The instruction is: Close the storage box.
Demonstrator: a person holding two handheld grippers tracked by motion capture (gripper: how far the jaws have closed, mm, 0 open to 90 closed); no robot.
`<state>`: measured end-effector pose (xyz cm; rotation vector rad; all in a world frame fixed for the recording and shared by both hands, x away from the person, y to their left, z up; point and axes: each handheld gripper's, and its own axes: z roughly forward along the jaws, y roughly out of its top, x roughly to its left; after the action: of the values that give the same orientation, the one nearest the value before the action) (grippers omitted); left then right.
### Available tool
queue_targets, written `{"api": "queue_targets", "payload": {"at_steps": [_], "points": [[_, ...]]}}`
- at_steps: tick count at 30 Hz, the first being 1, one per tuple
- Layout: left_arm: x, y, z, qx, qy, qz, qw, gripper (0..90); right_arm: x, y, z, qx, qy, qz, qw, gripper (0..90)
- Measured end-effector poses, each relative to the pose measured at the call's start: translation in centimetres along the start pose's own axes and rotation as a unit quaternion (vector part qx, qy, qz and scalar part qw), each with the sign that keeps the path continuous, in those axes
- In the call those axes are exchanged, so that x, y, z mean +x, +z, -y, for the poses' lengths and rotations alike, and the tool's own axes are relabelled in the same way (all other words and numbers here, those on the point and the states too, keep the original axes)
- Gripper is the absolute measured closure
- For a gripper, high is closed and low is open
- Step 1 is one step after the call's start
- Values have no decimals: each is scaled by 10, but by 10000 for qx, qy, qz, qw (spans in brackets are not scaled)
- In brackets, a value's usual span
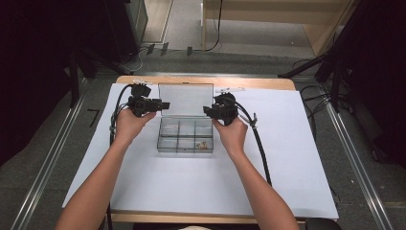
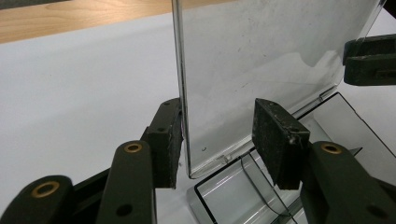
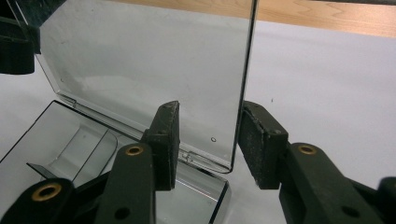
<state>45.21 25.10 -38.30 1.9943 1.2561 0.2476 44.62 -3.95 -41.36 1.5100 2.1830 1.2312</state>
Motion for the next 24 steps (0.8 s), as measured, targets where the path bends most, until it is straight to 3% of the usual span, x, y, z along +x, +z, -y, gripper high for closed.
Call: {"api": "queue_targets", "payload": {"at_steps": [16,24], "points": [[-8,-8,3,-67,222,3,9997,552,8,-14,-1,-41,-382,97,9992,617],[-13,-12,3,95,374,3,9993,554,12,-22,-2,-16,-511,53,9987,621]]}}
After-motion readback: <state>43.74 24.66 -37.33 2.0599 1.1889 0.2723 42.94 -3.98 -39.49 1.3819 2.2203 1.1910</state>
